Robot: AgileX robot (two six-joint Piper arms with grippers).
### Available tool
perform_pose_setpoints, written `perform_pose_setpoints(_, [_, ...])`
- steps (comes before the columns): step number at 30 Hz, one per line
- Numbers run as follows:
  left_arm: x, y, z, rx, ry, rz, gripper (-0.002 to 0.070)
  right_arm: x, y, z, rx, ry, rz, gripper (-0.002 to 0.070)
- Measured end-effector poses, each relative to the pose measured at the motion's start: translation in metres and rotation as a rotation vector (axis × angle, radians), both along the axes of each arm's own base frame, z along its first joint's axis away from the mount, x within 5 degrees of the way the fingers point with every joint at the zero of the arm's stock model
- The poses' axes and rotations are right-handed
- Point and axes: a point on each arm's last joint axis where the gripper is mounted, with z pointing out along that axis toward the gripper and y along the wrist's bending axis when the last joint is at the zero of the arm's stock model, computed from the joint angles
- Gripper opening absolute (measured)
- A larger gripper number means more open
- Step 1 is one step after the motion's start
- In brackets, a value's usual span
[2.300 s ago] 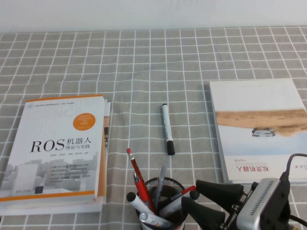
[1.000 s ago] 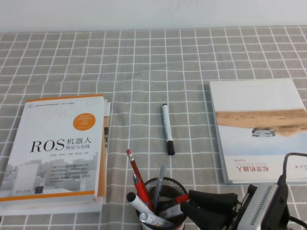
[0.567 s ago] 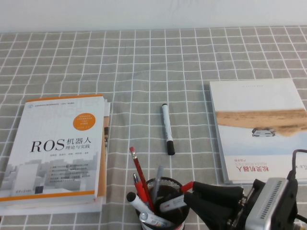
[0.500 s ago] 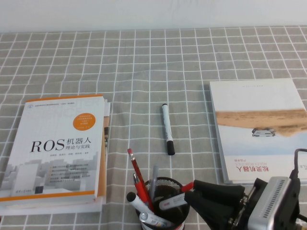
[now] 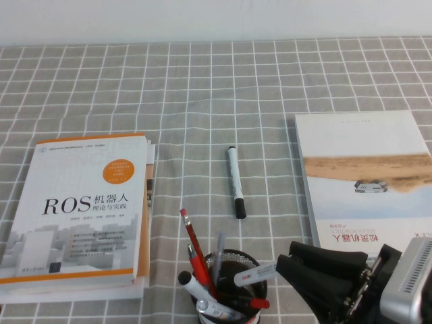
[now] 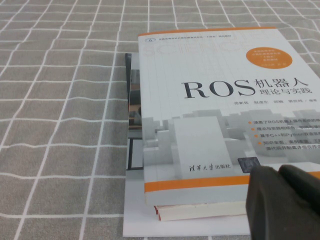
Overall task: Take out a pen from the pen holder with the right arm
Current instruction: 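Take a marker out of the pen holder and lay it on the table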
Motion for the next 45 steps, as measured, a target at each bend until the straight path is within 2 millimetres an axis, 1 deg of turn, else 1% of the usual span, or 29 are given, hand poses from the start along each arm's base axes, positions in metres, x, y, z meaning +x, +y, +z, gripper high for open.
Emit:
perform_pose_setpoints(10, [0.0,0.0,0.0,0.0,0.0,0.0,-0.0003,-0.004,-0.01,0.014,-0.027,0.042,-0.023,0.0117])
perform_pose_setpoints(17, [0.0,0.0,0.0,0.0,0.0,0.0,-0.0003,-0.001,-0.003,0.044,-0.15,0.02,-0.009,0.0117])
perform_pose_setpoints(23, [0.0,0.0,0.0,0.0,0.0,0.0,-0.0003,0.003,0.001,0.071,-0.18,-0.051,-0.009,0.0117])
perform_pose_setpoints(28, [0.0,0.0,0.0,0.0,0.0,0.0,-0.0003,0.006,0.006,0.089,-0.234,-0.066,-0.008,0.0117])
perform_pose_setpoints(32, [0.0,0.0,0.0,0.0,0.0,0.0,-0.0003,0.009,0.01,0.109,-0.238,-0.112,-0.005,0.0116])
perform_pose_setpoints(35, [0.0,0.0,0.0,0.0,0.0,0.0,-0.0003,0.016,0.008,0.125,-0.227,-0.132,-0.037,0.0116])
perform_pose_setpoints(38, [0.0,0.0,0.0,0.0,0.0,0.0,-0.0003,0.03,0.004,0.142,-0.218,-0.104,-0.093,0.0116])
perform_pose_setpoints(41, [0.0,0.0,0.0,0.0,0.0,0.0,-0.0003,0.051,0.002,0.149,-0.258,-0.029,-0.151,0.0116])
perform_pose_setpoints(45, [0.0,0.0,0.0,0.0,0.0,0.0,-0.0003,0.087,0.007,0.15,-0.333,0.108,-0.199,0.0116])
